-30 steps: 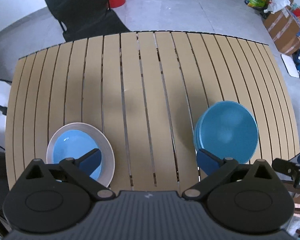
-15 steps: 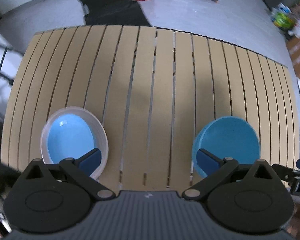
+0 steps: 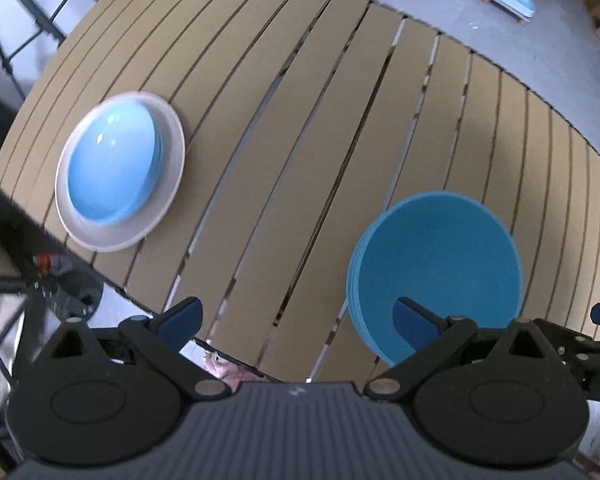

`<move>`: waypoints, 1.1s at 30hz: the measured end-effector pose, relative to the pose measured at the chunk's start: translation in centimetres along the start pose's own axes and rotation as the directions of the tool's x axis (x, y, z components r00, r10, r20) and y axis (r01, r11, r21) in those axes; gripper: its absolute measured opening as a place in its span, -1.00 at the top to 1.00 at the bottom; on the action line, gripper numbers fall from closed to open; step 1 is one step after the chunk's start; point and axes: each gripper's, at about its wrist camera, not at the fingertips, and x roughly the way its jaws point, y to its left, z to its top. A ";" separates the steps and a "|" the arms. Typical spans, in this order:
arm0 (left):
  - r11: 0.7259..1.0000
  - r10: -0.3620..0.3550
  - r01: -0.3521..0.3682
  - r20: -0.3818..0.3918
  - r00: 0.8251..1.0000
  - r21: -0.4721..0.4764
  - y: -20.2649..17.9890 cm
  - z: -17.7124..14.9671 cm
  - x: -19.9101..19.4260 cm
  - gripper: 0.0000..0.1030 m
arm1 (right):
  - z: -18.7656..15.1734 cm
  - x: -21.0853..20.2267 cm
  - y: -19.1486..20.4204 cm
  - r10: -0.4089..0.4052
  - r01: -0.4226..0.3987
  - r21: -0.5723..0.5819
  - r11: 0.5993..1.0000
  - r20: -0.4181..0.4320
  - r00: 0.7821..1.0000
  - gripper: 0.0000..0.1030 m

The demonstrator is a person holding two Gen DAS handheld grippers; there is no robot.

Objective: Organize plates and bowls
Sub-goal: 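Move both open tools to the rim of the bowl stack, then close both tools on the rim of the stacked light-blue bowls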

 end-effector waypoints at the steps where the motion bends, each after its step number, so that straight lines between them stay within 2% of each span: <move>1: 1.000 0.002 -0.002 -0.006 1.000 -0.013 0.1 0.0 0.4 -1.00 | 0.3 0.7 0.0 0.000 0.000 -0.018 1.000 -0.009 1.000 -1.00; 9: 0.998 0.005 -0.007 -0.025 1.000 -0.063 -1.3 0.4 4.1 -1.00 | 1.7 4.4 1.1 0.023 -0.026 -0.103 0.994 -0.029 0.999 -0.94; 13: 0.995 -0.011 0.008 -0.031 0.999 -0.096 -1.4 0.4 6.0 -0.99 | 2.3 6.5 1.1 0.031 -0.036 -0.126 0.991 -0.047 0.998 -0.79; 16: 0.993 -0.039 0.035 -0.031 0.999 -0.111 -1.4 0.5 7.1 -0.93 | 2.4 7.8 0.8 0.050 -0.056 -0.119 0.991 -0.058 0.997 -0.57; 19: 0.991 -0.060 0.055 -0.042 0.997 -0.119 -1.6 0.6 8.0 -0.68 | 2.4 8.9 0.3 0.078 -0.083 -0.098 0.992 -0.058 0.995 -0.48; 21: 0.990 -0.078 0.071 -0.048 0.996 -0.125 -1.6 0.6 8.4 -0.40 | 2.5 9.3 -0.1 0.088 -0.093 -0.086 0.992 -0.059 0.994 -0.39; 24: 0.987 -0.114 0.107 -0.054 0.992 -0.124 -1.6 0.6 8.8 -0.19 | 2.6 9.8 -0.4 0.109 -0.113 -0.067 0.991 -0.058 0.992 -0.23; 26: 0.983 -0.144 0.137 -0.055 0.988 -0.122 -1.8 0.6 9.1 -0.11 | 2.6 10.0 -0.6 0.139 -0.142 -0.048 0.989 -0.061 0.988 -0.02; 30: 0.977 -0.180 0.172 -0.061 0.982 -0.123 -1.7 0.6 9.7 0.14 | 2.4 10.7 -0.9 0.181 -0.183 -0.013 0.983 -0.073 0.981 0.10; 33: 0.974 -0.195 0.186 -0.066 0.979 -0.125 -1.8 0.5 10.1 0.21 | 2.1 11.3 -1.3 0.211 -0.210 0.016 0.978 -0.084 0.974 0.28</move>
